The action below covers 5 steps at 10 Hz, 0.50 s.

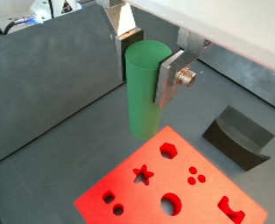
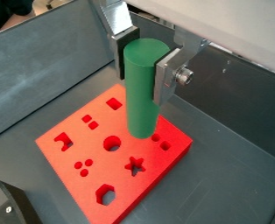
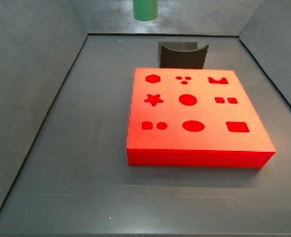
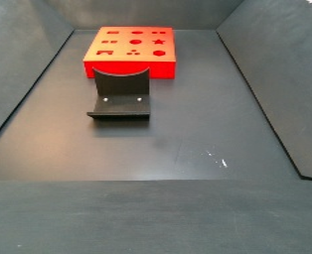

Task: Insert the round object.

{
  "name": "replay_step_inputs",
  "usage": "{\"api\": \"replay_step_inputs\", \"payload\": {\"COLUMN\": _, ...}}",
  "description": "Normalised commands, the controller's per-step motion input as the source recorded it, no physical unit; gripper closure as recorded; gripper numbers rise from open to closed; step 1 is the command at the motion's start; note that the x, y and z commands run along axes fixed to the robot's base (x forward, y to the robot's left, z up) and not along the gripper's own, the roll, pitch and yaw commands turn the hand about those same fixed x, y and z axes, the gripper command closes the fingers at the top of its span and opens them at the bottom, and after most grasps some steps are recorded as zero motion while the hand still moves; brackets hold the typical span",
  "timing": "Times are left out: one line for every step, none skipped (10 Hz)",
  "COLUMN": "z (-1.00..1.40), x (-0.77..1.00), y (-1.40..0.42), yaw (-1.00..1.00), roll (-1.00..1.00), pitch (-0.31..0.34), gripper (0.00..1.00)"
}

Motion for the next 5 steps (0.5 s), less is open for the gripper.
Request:
{"api": "replay_step_inputs", "payload": {"z": -0.22, "x": 0.39, "y": 0.0, "yaw": 0.0, "roll": 0.0, "pitch": 0.03, "gripper": 1.0}}
{"api": "replay_step_inputs", "payload": {"z": -0.35, "x": 0.82, "y": 0.02, "yaw": 0.0, "roll": 0.0, "pitch": 0.027, "gripper": 1.0}}
{"api": "replay_step_inputs", "payload": {"z": -0.37, "x": 1.0, "y": 0.09, "yaw": 0.03, "roll": -0.01, "pitch": 0.011, "gripper": 1.0}}
{"api": "replay_step_inputs", "payload": {"z": -0.35, "x": 1.0, "y": 0.09, "yaw": 0.04, "roll": -0.02, "pitch": 0.0, "gripper": 1.0}}
{"api": "replay_step_inputs", "payload": {"z": -0.33, "x": 1.0, "y": 0.09, "yaw": 0.03, "roll": -0.04, "pitch": 0.0, "gripper": 1.0}}
